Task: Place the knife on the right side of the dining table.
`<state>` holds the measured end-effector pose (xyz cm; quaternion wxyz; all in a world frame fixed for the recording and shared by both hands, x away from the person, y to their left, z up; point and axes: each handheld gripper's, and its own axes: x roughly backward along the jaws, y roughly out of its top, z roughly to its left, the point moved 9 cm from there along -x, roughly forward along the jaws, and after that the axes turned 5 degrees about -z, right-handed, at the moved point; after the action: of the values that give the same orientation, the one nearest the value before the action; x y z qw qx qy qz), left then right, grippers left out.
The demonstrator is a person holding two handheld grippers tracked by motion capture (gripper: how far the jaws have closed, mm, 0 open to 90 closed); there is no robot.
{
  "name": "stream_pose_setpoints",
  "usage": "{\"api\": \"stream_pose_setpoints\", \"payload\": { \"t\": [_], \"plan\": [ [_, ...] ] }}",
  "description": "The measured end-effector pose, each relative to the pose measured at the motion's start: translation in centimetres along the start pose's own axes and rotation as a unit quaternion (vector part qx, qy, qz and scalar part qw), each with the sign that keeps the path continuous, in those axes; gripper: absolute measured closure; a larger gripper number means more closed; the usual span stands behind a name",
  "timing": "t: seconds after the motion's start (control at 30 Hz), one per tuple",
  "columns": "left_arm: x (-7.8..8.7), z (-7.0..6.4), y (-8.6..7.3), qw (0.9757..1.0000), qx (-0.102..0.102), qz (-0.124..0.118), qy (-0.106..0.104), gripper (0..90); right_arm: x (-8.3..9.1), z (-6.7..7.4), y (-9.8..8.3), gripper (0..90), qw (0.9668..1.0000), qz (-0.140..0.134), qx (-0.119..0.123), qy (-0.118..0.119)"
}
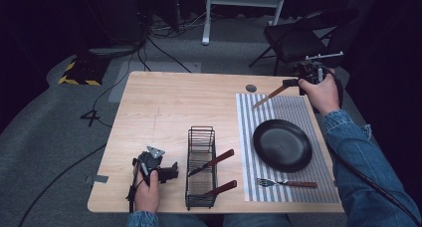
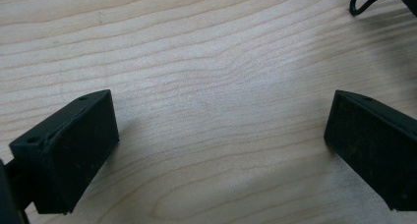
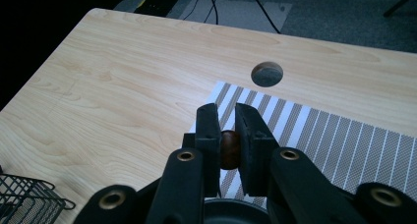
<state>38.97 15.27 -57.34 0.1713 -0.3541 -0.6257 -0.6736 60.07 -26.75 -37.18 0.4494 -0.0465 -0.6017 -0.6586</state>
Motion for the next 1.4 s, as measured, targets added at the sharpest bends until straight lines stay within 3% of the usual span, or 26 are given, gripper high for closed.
{"api": "stream_pose_setpoints", "payload": {
  "t": [0.17,0.4,0.5,0.67,0.9,1.23,1.4],
  "plan": [
    [0.0,0.0,0.0,1.0,-0.001,0.0,0.001,0.0,-0.7,-0.6,-1.0,81.5,0.9998,0.016,-0.014,-0.003],
    [0.0,0.0,0.0,1.0,-0.001,0.0,0.001,0.0,-1.0,-1.4,-1.3,81.0,0.9994,0.011,-0.032,-0.01],
    [0.0,0.0,0.0,1.0,-0.001,0.0,0.001,0.0,-1.2,-2.1,-1.6,78.1,0.999,0.01,-0.011,-0.043],
    [0.0,0.0,0.0,1.0,0.0,-0.001,0.001,0.0,-1.3,-3.3,-2.0,74.8,0.997,0.006,-0.017,-0.075],
    [0.0,0.0,0.0,1.0,-0.001,0.0,0.001,0.0,-1.6,-4.8,-2.6,70.2,0.9951,-0.002,-0.015,-0.098],
    [0.0,0.0,0.0,1.0,-0.001,0.0,0.001,0.0,-2.4,-8.1,-4.8,60.2,0.9907,0.0,-0.025,-0.134],
    [0.0,0.0,0.0,1.0,-0.001,0.0,0.001,0.0,-2.6,-8.6,-5.4,57.9,0.9904,0.0,-0.023,-0.137]
  ]
}}
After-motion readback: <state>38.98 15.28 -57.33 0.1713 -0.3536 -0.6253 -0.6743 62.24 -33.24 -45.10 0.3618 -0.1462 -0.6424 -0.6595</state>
